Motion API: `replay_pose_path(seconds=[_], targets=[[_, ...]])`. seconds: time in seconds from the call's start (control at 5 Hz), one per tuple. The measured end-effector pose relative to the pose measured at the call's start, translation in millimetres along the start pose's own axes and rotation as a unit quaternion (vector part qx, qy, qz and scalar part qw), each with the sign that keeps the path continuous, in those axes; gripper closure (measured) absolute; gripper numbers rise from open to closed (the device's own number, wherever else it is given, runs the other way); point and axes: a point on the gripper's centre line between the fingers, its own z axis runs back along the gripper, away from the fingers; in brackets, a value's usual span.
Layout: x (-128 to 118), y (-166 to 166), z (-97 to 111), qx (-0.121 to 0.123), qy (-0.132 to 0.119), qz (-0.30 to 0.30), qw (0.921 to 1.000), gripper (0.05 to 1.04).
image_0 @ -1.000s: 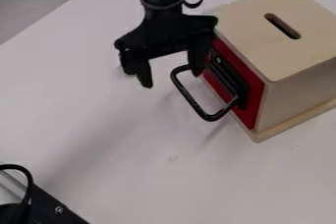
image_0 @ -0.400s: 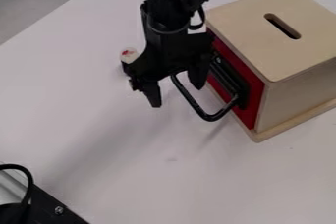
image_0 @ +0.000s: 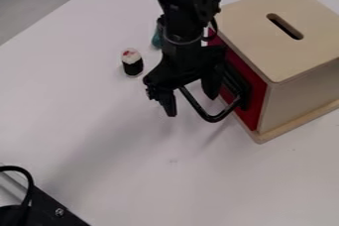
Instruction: Open the drawer
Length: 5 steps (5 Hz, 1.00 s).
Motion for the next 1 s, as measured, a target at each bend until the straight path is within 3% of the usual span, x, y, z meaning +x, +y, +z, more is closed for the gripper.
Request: replay_pose_path(seconds=[0.2, 0.6, 0.8, 1.0], targets=[[1, -3, -8, -0.008, 0.001, -0.005, 1.0000, 0.130], [2, 4, -14, -0.008, -0.002, 0.005, 1.0000, 0.716], [2, 11, -15, 0.005, -0.008, 0.019, 0.9998, 0.916], [2, 19, -14, 0.011, -0.005, 0.027, 0.9996, 0.960]])
